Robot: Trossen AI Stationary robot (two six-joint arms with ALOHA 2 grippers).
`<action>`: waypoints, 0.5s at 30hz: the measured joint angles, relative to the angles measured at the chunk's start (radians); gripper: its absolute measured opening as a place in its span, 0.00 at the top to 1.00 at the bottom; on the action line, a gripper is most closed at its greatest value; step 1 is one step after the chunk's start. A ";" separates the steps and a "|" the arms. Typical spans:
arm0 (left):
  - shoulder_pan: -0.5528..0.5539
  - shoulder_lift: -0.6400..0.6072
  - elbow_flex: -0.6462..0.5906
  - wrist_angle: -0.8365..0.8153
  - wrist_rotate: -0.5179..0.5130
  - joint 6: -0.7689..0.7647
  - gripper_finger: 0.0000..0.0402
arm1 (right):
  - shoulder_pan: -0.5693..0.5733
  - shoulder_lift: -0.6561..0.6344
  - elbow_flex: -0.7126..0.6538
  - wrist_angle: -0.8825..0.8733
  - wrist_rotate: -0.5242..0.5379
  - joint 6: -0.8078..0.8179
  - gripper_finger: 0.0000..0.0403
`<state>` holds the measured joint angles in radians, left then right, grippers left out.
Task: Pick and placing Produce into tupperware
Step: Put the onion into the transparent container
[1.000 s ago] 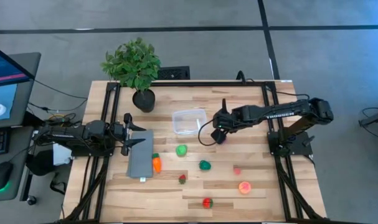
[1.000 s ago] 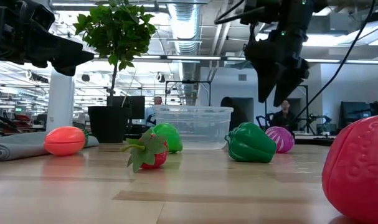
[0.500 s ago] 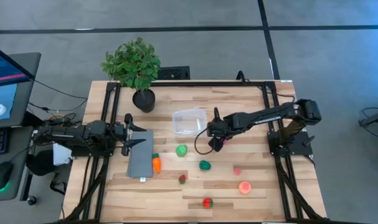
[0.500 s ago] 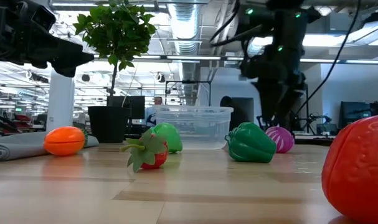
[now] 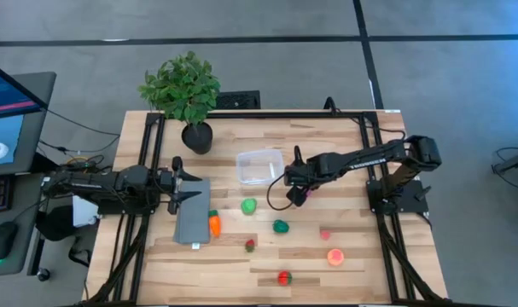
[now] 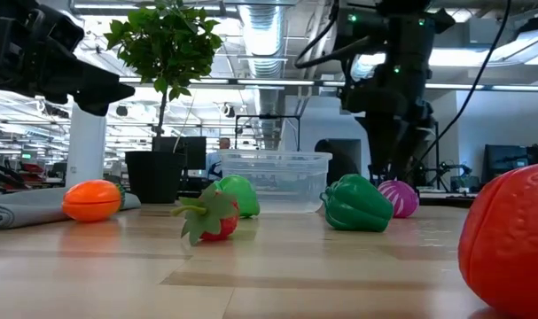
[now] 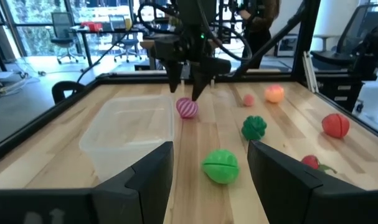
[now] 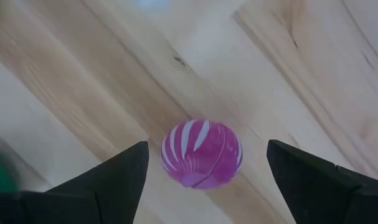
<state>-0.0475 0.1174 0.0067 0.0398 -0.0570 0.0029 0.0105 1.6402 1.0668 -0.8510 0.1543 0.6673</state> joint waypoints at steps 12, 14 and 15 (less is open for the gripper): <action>0.000 0.001 0.000 0.000 0.001 -0.007 0.51 | 0.001 0.001 -0.008 -0.015 0.000 0.032 0.13; 0.000 0.001 0.000 -0.001 0.008 -0.007 0.51 | 0.003 0.001 -0.008 -0.015 0.000 0.032 0.13; 0.000 0.001 0.000 -0.001 0.009 -0.007 0.51 | 0.004 0.001 -0.008 -0.011 0.000 0.032 0.13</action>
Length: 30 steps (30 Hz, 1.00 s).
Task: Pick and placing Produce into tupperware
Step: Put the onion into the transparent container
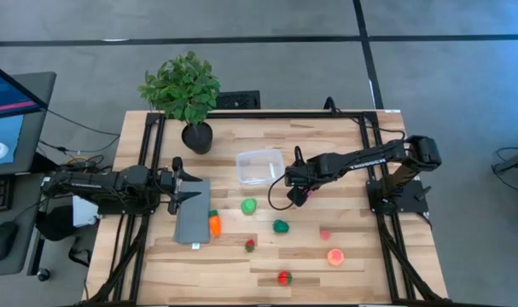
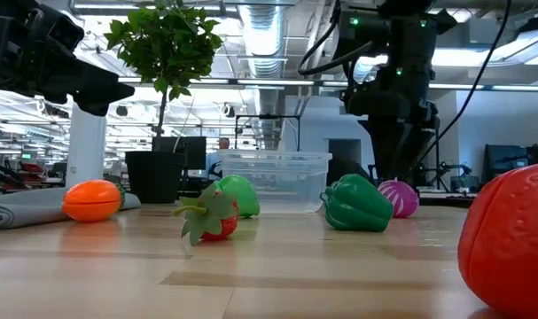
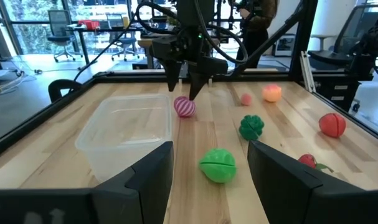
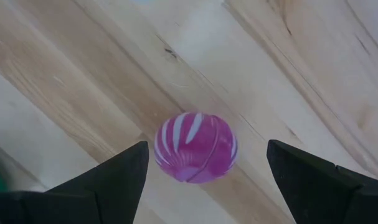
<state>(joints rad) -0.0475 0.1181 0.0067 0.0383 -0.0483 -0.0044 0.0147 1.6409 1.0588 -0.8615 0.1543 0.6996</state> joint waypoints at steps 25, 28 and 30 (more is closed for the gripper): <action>0.000 0.013 0.000 0.000 0.002 -0.008 0.51 | -0.031 0.100 0.000 0.013 -0.027 -0.054 0.13; 0.000 0.013 0.000 0.000 0.002 -0.007 0.51 | -0.038 0.099 0.000 0.014 -0.046 -0.070 0.13; 0.000 0.013 0.000 0.000 0.002 -0.007 0.51 | -0.039 0.099 0.000 0.013 -0.050 -0.071 0.13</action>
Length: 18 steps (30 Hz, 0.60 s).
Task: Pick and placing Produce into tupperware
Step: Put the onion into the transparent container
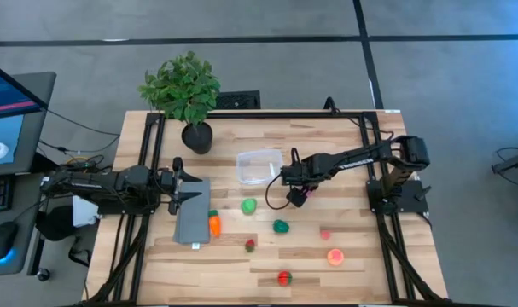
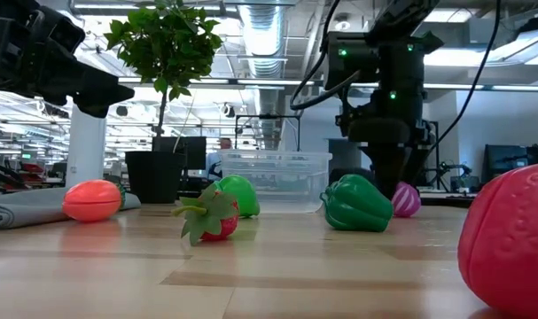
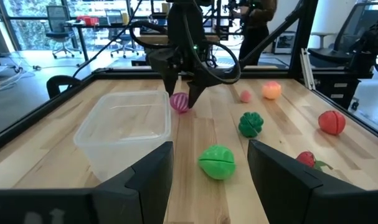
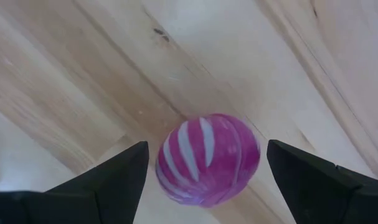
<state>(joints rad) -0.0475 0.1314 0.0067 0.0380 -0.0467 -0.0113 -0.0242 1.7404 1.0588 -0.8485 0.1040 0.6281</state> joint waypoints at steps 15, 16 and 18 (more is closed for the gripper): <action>0.000 0.000 0.000 -0.002 0.008 0.000 0.51 | 0.000 -0.001 0.000 0.003 -0.013 0.000 0.13; 0.000 0.000 0.000 -0.002 0.010 0.000 0.51 | 0.001 -0.001 0.000 0.001 -0.006 0.000 0.14; 0.000 0.000 0.000 -0.002 0.013 0.000 0.51 | 0.003 -0.001 0.000 -0.009 0.003 0.000 0.14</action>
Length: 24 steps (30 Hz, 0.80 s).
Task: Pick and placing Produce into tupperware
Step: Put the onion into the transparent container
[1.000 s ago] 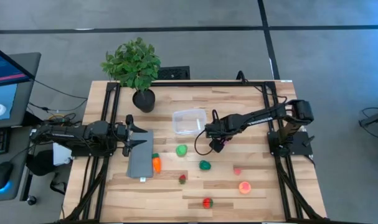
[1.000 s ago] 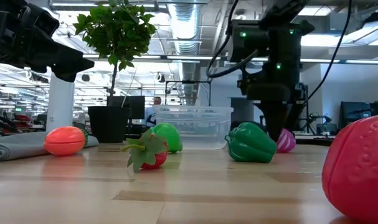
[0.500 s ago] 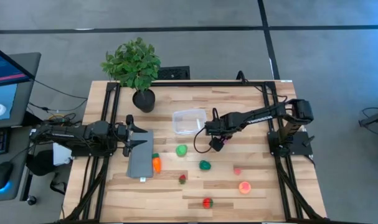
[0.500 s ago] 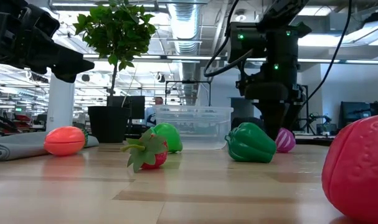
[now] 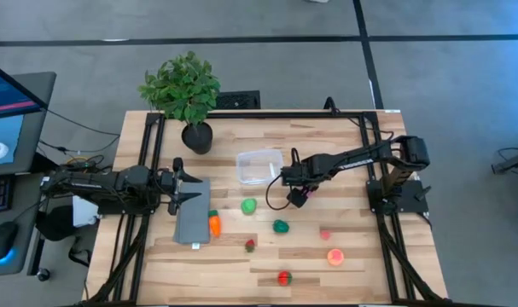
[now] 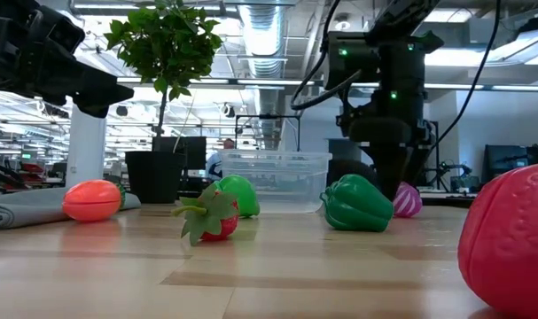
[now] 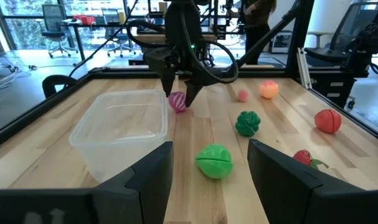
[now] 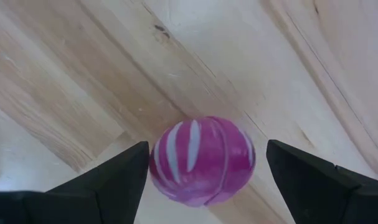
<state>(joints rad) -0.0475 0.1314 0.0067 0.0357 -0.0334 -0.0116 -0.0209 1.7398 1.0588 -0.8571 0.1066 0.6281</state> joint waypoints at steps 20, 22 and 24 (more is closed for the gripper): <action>0.000 0.026 0.000 -0.001 0.002 -0.005 0.51 | -0.008 0.073 0.002 -0.004 -0.009 -0.032 0.15; 0.000 0.030 0.000 0.000 0.002 -0.005 0.51 | -0.008 0.073 0.002 -0.004 -0.008 -0.034 0.15; 0.000 0.033 0.000 -0.001 0.002 -0.004 0.51 | -0.007 0.073 0.002 -0.004 -0.007 -0.035 0.15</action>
<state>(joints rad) -0.0473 0.1642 0.0067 0.0349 -0.0311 -0.0158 -0.0284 1.8124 1.0611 -0.8616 0.0994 0.5926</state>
